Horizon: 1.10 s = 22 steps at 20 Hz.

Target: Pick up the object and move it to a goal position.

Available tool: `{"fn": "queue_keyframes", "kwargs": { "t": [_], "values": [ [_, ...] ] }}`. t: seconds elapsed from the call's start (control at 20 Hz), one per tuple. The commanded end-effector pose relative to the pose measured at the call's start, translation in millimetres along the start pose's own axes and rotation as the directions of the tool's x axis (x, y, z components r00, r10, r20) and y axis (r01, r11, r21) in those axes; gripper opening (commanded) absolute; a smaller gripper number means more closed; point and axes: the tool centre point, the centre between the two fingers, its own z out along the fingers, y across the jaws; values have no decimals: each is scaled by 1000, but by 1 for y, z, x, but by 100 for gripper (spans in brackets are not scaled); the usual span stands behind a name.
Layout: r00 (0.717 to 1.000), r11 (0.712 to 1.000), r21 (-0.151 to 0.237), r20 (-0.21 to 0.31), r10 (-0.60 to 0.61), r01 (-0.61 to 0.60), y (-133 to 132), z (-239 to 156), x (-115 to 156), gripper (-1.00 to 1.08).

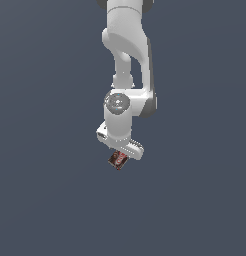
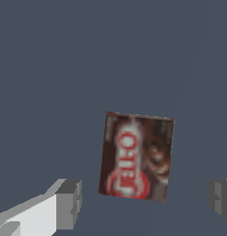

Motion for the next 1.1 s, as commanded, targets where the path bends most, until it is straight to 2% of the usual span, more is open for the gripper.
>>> {"fn": "queue_keyframes", "kwargs": {
  "t": [0.0, 0.3, 0.65, 1.05],
  "values": [
    [999, 999, 0, -1, 46, -46, 1, 7, 3, 100],
    [995, 995, -2, -2, 104, -104, 3, 16, 5, 100],
    [994, 994, -2, -2, 106, -106, 3, 20, 5, 100],
    [994, 994, -2, -2, 110, -110, 4, 55, 5, 100]
  ]
}}
